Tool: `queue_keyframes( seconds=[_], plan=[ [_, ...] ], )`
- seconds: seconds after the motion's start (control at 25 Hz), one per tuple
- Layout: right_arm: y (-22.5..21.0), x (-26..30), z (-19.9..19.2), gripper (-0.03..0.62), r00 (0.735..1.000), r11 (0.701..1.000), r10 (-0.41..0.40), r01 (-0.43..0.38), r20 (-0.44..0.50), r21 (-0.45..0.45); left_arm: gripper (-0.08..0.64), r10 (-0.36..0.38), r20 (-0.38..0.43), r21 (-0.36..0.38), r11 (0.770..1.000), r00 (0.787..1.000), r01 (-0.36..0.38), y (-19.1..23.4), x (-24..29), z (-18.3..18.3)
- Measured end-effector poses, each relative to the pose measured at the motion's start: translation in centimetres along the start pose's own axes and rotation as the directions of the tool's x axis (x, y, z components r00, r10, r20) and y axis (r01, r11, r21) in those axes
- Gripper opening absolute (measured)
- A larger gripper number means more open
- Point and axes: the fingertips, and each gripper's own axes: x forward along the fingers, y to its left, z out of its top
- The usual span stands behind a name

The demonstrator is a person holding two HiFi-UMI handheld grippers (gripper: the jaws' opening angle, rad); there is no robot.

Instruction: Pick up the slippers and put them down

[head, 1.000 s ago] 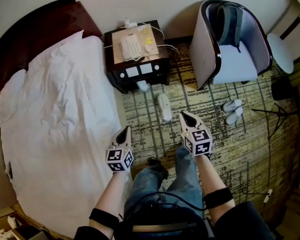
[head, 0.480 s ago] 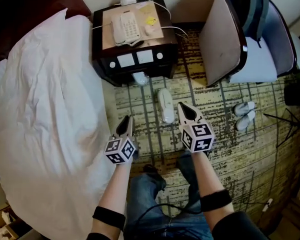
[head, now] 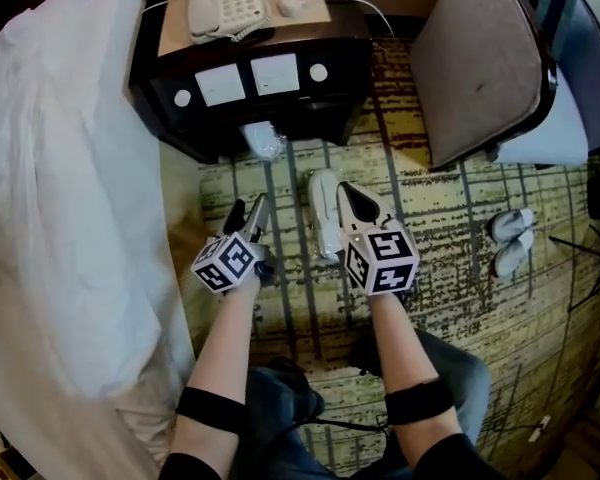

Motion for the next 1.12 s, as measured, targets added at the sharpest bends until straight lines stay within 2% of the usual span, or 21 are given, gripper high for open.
queue_keyframes(
  seconds=[0.16, 0.4, 0.52, 0.68, 0.84, 1.12],
  plan=[
    [-1.7, 4.0, -4.6, 0.003, 1.0, 1.0, 0.006, -0.005, 0.025, -0.014, 0.362, -0.015, 0.034, -0.076, 0.997, 0.999, 0.018, 4.9, 5.6, -2.7],
    [-4.0, 8.4, -9.0, 0.003, 0.997, 0.999, 0.01, -0.007, 0.07, -0.041, 0.4, -0.033, 0.076, -0.204, 0.978, 0.997, 0.048, 11.0, 12.1, -6.2],
    [-4.3, 9.6, -10.0, 0.003, 0.996, 0.999, 0.007, -0.003, 0.088, -0.045, 0.4, -0.047, 0.091, -0.283, 0.957, 0.995, 0.071, 13.1, 14.4, -7.0],
    [-4.2, 9.7, -10.6, 0.003, 0.995, 0.999, 0.006, -0.001, 0.097, -0.052, 0.4, -0.086, 0.079, -0.389, 0.915, 0.993, 0.11, 14.9, 16.7, -7.7],
    [-4.0, 9.5, -10.7, 0.003, 0.995, 0.997, 0.012, -0.004, 0.097, -0.08, 0.4, -0.155, 0.018, -0.433, 0.889, 0.988, 0.147, 15.7, 18.5, -7.7],
    [-4.7, 9.9, -10.6, 0.003, 0.995, 0.994, 0.016, -0.005, 0.094, -0.11, 0.4, -0.223, -0.02, -0.457, 0.869, 0.975, 0.189, 16.0, 20.9, -6.6]
  ],
)
